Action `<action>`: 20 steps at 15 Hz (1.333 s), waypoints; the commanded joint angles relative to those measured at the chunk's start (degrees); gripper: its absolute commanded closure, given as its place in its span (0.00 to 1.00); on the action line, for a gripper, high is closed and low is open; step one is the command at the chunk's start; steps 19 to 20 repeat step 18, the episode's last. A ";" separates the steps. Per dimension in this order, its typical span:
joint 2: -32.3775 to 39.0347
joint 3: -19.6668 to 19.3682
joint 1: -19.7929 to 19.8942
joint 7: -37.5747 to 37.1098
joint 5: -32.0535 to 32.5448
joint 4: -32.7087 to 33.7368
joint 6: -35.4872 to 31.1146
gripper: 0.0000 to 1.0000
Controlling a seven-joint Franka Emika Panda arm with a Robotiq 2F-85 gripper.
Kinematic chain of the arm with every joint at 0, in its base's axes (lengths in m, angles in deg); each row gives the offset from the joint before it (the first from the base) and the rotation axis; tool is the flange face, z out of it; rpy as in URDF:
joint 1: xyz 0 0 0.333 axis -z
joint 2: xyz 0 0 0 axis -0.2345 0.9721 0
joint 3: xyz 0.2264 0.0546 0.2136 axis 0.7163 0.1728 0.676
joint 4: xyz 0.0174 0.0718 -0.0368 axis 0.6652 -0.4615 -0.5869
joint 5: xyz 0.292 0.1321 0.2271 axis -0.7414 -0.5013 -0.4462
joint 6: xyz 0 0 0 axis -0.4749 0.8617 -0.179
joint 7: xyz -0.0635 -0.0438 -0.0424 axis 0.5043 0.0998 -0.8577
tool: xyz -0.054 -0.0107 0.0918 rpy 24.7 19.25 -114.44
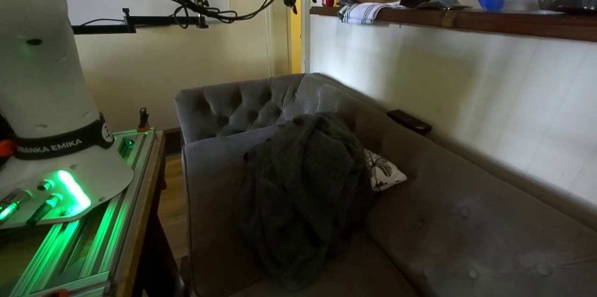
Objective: Move the grey cloth to the left and place it over the white pillow.
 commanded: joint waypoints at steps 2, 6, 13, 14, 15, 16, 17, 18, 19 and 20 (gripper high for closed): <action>-6.56 -1.01 6.15 -3.32 -7.25 -11.40 -6.68 0.00; -9.61 2.86 14.72 -11.33 -6.42 -22.41 -12.06 0.00; -9.76 4.21 21.96 -26.83 0.74 -32.63 -17.87 0.00; -10.64 3.70 22.43 -29.39 1.91 -35.36 -19.27 0.00; -11.45 3.53 22.84 -30.45 2.22 -37.23 -20.00 0.00; -12.11 3.47 22.96 -30.97 2.25 -38.26 -20.27 0.00; -12.62 3.49 22.93 -31.24 2.20 -38.72 -20.30 0.00; -12.97 3.52 22.86 -31.43 2.17 -38.96 -20.30 0.00; -12.97 3.52 22.86 -31.43 2.17 -38.96 -20.30 0.00; -12.97 3.52 22.86 -31.43 2.17 -38.96 -20.30 0.00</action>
